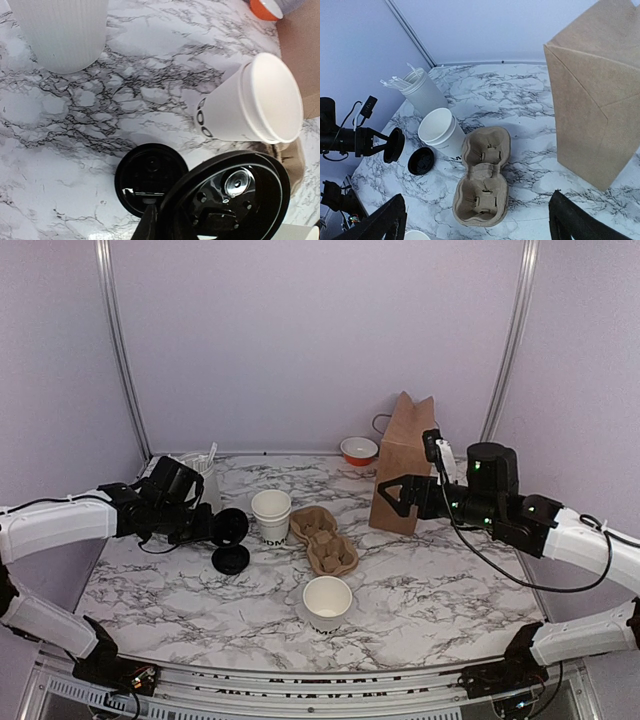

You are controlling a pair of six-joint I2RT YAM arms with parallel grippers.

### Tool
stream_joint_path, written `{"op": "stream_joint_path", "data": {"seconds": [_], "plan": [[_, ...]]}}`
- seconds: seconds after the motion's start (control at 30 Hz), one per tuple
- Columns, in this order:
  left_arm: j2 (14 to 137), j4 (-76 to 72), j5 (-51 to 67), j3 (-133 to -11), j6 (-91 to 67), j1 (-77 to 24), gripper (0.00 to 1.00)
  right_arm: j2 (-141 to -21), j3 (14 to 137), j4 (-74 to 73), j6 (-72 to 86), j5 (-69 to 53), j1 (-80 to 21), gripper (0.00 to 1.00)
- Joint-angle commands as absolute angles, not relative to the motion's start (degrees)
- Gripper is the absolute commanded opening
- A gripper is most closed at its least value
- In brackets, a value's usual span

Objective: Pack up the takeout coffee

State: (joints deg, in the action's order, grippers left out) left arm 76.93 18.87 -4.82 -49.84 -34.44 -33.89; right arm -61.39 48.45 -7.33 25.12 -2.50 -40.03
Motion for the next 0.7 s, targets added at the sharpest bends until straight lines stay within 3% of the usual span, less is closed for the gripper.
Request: {"op": "stream_joint_path", "data": {"seconds": [0.0,0.47,0.67], "plan": [[71.9,19.6,3.0,-50.6,-37.3,-33.7,0.13,-60.4,47.9,1.5,21.6,-7.0,-41.3,0.96],[67.2,2.3,29.3,-53.7,-51.1,-33.9,0.13,-62.4,43.9,26.8,8.5,-18.8,-45.0,0.97],[68.9,-4.5,35.0,-55.3,-55.2,-36.1,0.14,-64.4,42.7,37.7,8.5,-21.1,-46.4,0.96]]}}
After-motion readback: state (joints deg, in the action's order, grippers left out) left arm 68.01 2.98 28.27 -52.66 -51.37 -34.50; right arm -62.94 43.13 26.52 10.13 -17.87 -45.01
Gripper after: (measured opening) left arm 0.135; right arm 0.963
